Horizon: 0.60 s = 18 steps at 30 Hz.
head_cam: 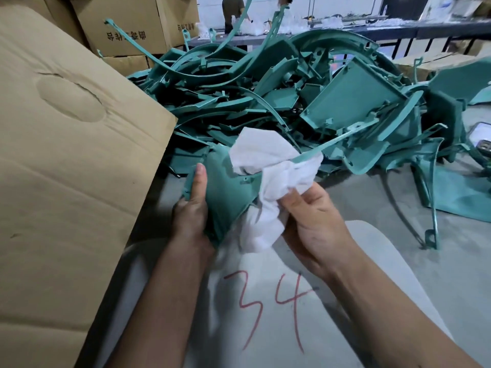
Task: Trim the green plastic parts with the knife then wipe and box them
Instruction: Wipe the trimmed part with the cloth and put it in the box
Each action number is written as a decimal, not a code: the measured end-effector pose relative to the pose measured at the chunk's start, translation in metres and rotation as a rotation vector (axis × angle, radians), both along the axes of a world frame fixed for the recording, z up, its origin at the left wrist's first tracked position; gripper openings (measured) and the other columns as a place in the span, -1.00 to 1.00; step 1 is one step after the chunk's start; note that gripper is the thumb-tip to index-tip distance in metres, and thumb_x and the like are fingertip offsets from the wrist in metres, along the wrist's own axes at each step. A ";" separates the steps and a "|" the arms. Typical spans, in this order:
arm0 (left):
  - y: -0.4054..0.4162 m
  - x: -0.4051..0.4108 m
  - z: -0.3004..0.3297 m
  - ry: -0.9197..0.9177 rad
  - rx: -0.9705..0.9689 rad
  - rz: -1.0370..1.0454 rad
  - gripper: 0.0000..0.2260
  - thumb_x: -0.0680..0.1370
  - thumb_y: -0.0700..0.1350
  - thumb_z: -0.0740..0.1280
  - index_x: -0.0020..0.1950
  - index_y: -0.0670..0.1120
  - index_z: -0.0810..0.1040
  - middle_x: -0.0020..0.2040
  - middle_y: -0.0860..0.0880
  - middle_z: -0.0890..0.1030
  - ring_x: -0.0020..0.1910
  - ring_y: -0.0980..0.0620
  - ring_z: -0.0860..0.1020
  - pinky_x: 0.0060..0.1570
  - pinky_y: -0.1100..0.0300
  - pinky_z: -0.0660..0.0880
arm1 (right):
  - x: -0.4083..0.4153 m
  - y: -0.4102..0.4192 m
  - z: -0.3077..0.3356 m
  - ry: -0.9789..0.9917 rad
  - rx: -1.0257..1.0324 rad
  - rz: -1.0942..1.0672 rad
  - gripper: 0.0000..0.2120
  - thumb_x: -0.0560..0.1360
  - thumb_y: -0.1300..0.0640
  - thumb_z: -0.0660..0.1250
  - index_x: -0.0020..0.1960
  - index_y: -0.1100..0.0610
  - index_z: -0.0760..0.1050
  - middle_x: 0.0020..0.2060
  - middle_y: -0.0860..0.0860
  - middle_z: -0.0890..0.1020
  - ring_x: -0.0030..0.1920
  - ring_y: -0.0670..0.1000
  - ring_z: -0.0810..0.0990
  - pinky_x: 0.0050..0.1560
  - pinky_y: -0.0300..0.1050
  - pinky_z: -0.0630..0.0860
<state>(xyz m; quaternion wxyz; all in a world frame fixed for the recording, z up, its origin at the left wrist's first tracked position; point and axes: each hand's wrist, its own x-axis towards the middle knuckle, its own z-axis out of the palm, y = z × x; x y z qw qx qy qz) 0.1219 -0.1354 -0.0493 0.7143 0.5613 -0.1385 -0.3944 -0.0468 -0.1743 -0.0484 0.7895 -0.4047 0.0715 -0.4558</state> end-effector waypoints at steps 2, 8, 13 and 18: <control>0.000 -0.004 0.001 0.081 0.016 -0.113 -0.22 0.29 0.40 0.46 0.29 -0.15 0.64 0.15 -0.15 0.71 0.15 -0.21 0.68 0.25 -0.16 0.57 | -0.001 0.002 0.004 0.042 -0.136 -0.015 -0.73 0.44 0.17 0.54 0.14 0.12 0.72 0.09 0.10 0.75 0.08 0.05 0.73 0.12 -0.06 0.64; 0.002 -0.004 0.000 -0.040 0.128 -0.217 -0.57 0.34 0.21 0.53 -0.35 -0.18 0.71 -0.36 -0.14 0.67 -0.51 -0.02 0.61 -0.54 0.23 0.51 | -0.015 0.003 0.011 0.261 -0.423 -0.175 -0.75 0.38 0.35 0.55 0.02 0.13 0.76 -0.01 0.04 0.78 0.00 -0.01 0.75 0.00 -0.17 0.64; 0.003 -0.002 -0.001 -0.263 0.054 -0.447 -0.32 0.50 0.45 0.22 0.16 -0.15 0.65 -0.08 -0.15 0.66 -0.26 -0.01 0.66 -0.30 0.16 0.54 | -0.021 -0.004 0.016 0.235 -0.342 -0.347 -0.82 0.33 0.25 0.55 -0.06 0.18 0.76 -0.11 0.05 0.78 -0.12 -0.04 0.76 -0.13 -0.21 0.64; 0.004 0.003 -0.006 -0.267 -0.174 -0.657 -0.10 0.41 0.63 -0.13 0.47 0.12 0.51 0.46 -0.06 0.52 0.47 -0.06 0.46 0.51 -0.21 0.27 | -0.025 -0.011 0.017 0.287 -0.322 -0.600 -0.86 0.38 0.21 0.57 -0.06 0.18 0.74 -0.12 0.04 0.78 -0.15 -0.04 0.73 -0.15 -0.13 0.64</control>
